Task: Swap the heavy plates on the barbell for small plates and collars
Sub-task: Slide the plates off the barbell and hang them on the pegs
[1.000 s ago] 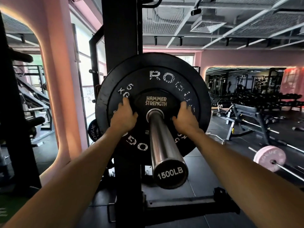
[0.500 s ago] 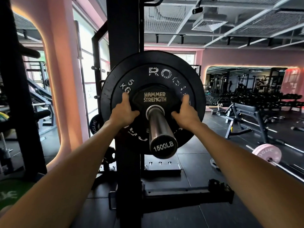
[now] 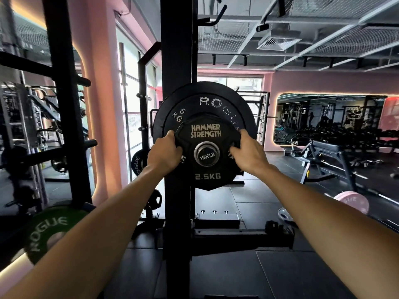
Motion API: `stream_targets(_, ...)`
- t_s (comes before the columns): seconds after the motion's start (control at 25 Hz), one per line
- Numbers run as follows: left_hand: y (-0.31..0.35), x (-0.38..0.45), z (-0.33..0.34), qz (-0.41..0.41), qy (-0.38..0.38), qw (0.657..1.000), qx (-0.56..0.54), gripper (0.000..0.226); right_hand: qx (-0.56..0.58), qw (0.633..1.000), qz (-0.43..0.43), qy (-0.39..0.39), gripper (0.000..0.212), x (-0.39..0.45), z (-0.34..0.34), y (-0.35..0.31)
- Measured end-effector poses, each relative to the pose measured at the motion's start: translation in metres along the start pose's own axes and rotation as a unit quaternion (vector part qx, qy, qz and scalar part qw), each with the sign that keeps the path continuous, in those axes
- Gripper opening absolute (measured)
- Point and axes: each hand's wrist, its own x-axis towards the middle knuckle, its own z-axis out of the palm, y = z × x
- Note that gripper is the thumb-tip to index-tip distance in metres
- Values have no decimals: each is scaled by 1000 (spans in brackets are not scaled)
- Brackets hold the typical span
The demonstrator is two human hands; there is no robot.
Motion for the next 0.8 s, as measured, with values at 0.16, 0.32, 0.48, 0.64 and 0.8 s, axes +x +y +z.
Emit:
stream_targets(0.16, 13, -28, -27, 0, 3, 1000, 5, 28, 11, 1000, -4, 5, 33, -31, -20, -14)
stream_targets(0.32, 6, -43, -65, -2, 5, 1000, 18, 29, 34, 999, -16, -2, 36, -51, -30, -45)
stream_targets(0.48, -26, -52, -117, -13, 13, 999, 31, 20, 52, 998, -38, -14, 28, -65, -18, -97)
stream_targets(0.64, -86, -67, -181, -35, 32, 997, 53, 24, 75, 995, -62, -32, 25, -84, 14, -174)
stream_targets(0.8, -150, -81, -250, -39, 38, 996, 76, 27, 79, 993, -80, -40, 25, -105, 49, -255)
